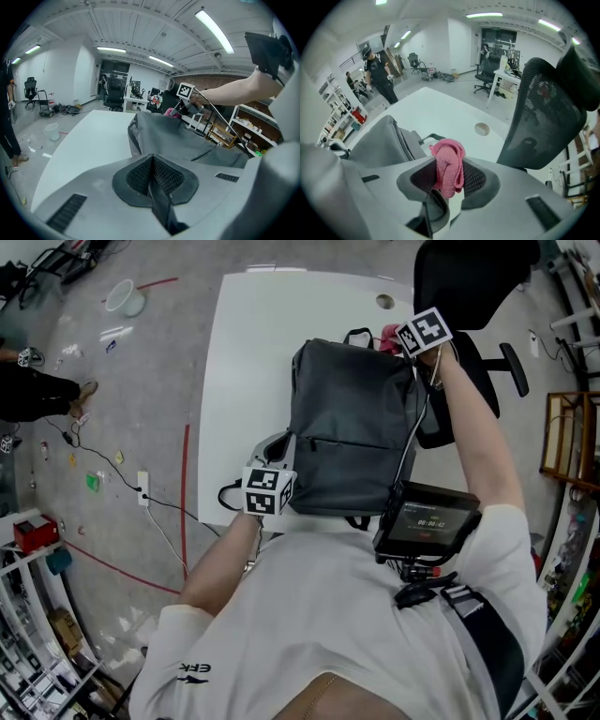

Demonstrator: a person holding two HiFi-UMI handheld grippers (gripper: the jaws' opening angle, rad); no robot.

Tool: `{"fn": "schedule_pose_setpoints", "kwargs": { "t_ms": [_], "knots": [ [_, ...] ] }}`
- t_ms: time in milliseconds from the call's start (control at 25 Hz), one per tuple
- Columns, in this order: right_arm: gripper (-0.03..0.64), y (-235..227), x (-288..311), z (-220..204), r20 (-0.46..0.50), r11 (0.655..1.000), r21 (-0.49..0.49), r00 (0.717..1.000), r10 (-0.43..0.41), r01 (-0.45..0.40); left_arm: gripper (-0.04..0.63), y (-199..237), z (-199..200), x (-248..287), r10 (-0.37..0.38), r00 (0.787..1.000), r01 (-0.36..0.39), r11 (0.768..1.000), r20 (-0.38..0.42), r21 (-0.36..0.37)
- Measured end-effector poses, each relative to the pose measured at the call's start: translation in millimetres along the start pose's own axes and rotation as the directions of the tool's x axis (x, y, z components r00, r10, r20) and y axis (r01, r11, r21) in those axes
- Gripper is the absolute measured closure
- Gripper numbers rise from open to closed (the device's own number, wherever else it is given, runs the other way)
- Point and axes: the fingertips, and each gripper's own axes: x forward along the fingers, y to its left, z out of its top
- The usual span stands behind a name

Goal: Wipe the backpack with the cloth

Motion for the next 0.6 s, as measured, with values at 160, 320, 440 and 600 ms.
{"fn": "schedule_pose_setpoints", "kwargs": {
  "t_ms": [160,320,440,600],
  "knots": [
    [0.488,30.4,1.6,37.2,0.09,0.997,-0.011,0.993,0.073,-0.072,0.592,-9.0,4.6,-4.4,0.011,1.0,-0.011,1.0,0.009,-0.002],
    [0.488,63.1,10.3,69.9,0.15,0.992,-0.038,0.981,0.123,-0.118,0.592,-12.7,6.5,-13.0,0.03,0.999,-0.03,0.999,0.019,-0.01],
    [0.488,87.7,17.8,92.4,0.183,0.986,-0.061,0.969,0.165,-0.157,0.592,-11.1,8.2,-19.6,0.051,0.998,-0.051,0.999,0.025,-0.017],
    [0.488,119.5,39.2,100.9,0.125,0.972,-0.114,0.967,0.221,-0.207,0.592,1.2,5.6,-26.2,0.08,0.996,-0.079,0.996,0.027,-0.034]
  ]
}}
